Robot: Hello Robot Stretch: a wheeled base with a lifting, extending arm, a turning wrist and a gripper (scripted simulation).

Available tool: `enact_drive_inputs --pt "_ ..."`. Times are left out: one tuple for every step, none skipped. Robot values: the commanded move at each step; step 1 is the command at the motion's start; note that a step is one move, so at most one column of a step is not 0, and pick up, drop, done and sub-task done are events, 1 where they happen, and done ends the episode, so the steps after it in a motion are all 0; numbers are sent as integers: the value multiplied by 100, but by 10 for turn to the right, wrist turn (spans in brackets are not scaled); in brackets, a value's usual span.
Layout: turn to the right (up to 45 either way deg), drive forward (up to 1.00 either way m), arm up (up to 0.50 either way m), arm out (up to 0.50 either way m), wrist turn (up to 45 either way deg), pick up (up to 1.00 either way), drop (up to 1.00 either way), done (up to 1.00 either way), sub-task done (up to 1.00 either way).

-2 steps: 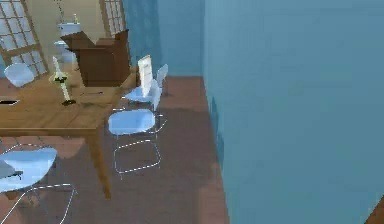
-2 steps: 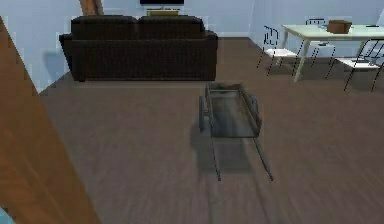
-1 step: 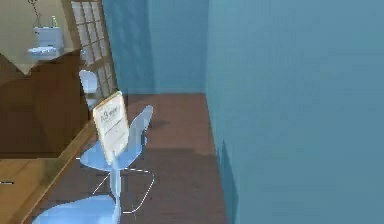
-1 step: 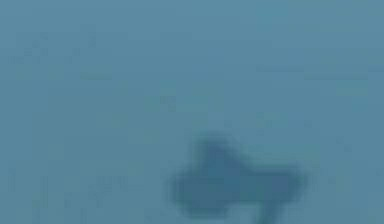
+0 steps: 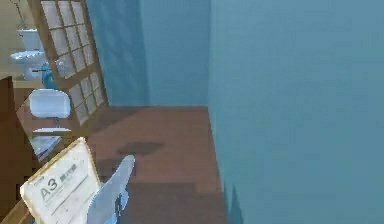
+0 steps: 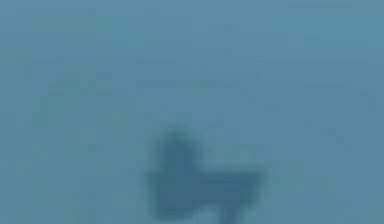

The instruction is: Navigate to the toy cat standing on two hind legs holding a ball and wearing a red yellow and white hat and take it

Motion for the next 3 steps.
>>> enact_drive_inputs --pt "0 75 0 0 0 0 0 0 0" --pt "-390 0 0 0 0 0 0 0 0" --pt "0 100 0 0 0 0 0 0 0"
